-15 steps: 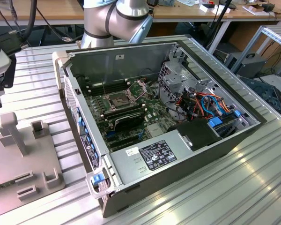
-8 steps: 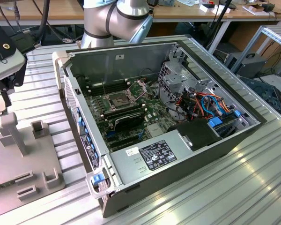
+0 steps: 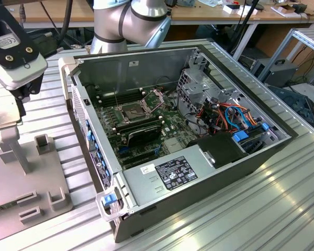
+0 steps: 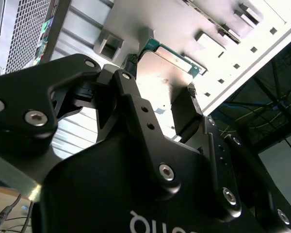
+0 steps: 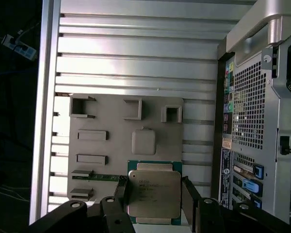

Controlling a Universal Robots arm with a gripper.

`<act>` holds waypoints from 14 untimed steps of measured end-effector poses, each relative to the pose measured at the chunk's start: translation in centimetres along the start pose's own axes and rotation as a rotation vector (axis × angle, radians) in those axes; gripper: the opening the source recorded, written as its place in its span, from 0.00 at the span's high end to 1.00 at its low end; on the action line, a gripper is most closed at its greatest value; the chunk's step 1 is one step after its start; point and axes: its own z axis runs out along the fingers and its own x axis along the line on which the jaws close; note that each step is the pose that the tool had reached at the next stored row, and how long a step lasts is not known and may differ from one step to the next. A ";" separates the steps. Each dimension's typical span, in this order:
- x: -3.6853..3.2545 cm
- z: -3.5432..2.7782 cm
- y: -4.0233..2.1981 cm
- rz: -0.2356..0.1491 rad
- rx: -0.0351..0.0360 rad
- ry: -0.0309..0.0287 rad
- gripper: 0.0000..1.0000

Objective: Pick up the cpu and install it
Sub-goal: 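Pick up the cpu and move it towards the insertion slot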

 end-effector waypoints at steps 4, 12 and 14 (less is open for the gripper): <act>-1.01 -0.04 -0.05 0.000 0.0000 0.0001 0.47; -2.92 -0.12 -0.15 0.000 -0.0001 -0.0001 0.47; -3.32 -0.14 -0.17 0.000 0.0000 0.0001 0.47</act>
